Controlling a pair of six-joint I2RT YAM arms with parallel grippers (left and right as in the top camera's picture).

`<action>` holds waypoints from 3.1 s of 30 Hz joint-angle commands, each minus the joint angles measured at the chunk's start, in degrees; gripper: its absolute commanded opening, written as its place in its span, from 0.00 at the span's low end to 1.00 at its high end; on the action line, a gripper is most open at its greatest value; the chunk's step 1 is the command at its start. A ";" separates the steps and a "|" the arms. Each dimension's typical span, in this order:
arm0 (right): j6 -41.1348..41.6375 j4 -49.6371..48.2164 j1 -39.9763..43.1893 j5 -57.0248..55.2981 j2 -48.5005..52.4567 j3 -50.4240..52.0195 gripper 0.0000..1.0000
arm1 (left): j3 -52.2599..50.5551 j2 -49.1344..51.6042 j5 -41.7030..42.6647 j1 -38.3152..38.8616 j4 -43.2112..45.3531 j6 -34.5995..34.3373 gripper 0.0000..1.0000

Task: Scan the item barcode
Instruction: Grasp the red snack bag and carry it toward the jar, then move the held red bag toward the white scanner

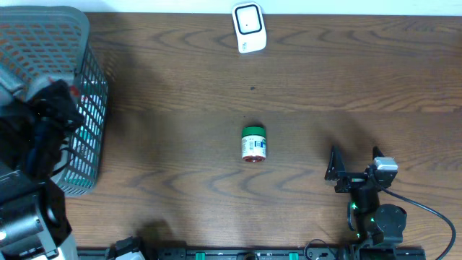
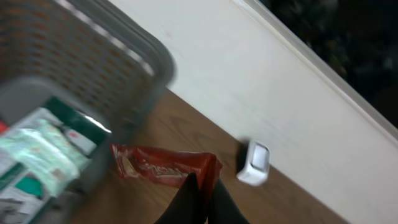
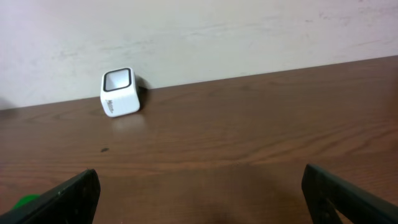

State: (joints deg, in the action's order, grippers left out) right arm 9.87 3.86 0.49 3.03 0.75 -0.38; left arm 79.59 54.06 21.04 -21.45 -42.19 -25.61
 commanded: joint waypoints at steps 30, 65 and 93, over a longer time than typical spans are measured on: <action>0.37 0.24 -0.48 -0.15 0.02 0.07 0.99 | 8.72 9.57 -16.68 38.38 -5.57 3.93 0.07; 0.37 0.24 -0.48 -0.15 0.02 0.07 0.99 | 8.72 40.57 -40.22 65.90 -16.44 -6.54 0.07; 0.37 0.24 -0.48 -0.15 0.02 0.07 0.99 | 8.22 55.78 -39.58 59.71 -15.34 -10.05 0.07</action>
State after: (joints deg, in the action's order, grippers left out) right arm 9.87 3.86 0.49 3.03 0.75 -0.38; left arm 87.15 108.16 -18.15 38.46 -58.22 -34.96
